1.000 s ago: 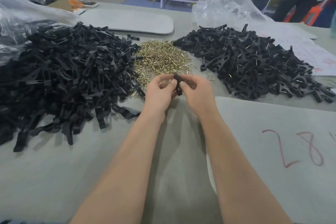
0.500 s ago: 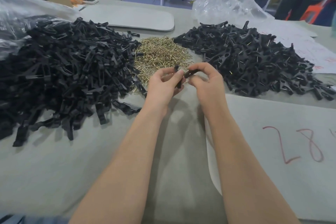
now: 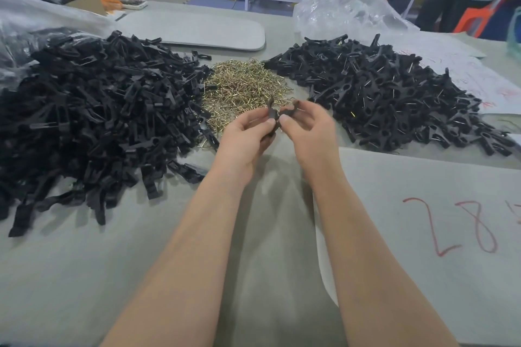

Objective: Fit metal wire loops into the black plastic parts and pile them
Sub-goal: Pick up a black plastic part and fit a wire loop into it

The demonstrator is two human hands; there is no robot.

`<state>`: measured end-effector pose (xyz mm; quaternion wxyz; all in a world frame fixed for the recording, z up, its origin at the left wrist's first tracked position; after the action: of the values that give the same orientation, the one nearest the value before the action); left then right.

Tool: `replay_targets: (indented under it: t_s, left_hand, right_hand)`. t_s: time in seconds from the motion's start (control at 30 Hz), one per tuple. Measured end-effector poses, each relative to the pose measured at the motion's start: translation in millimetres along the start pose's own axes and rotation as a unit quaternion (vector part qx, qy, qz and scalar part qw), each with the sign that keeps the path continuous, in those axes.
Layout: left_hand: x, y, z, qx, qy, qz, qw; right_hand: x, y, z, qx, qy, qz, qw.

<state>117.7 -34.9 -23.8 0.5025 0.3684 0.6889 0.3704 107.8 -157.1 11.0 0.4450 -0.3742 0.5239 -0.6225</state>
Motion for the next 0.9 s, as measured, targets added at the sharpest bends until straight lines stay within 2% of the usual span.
replay_targets:
  t_s: [0.1, 0.3, 0.67, 0.9]
  left_hand:
    - [2.1, 0.0, 0.5, -0.017, 0.015, 0.021, 1.0]
    - [0.5, 2.0, 1.8, -0.056, -0.005, 0.066, 0.996]
    - [0.2, 0.4, 3.8, -0.059, -0.008, 0.074, 0.996]
    - [-1.2, -0.1, 4.1, -0.061, -0.009, 0.083, 0.995]
  right_hand:
    - [-1.4, -0.3, -0.6, 0.003, -0.01, -0.01, 1.0]
    - [-3.5, 0.0, 1.8, 0.024, -0.026, -0.056, 0.998]
    - [1.0, -1.5, 3.8, 0.037, -0.013, -0.073, 0.997]
    - [6.0, 0.5, 5.0, 0.017, -0.003, -0.042, 0.999]
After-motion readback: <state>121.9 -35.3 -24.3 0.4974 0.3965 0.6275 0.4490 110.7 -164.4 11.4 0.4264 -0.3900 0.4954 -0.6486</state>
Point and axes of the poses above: each hand's wrist, its own z-axis towards the middle knuckle, its own x-axis out of the back of the hand, y = z × x, the point moved 8 cm from there along z, towards the middle knuckle, and after that the axes turned 6 degrees about y, right-handed, at the moved point
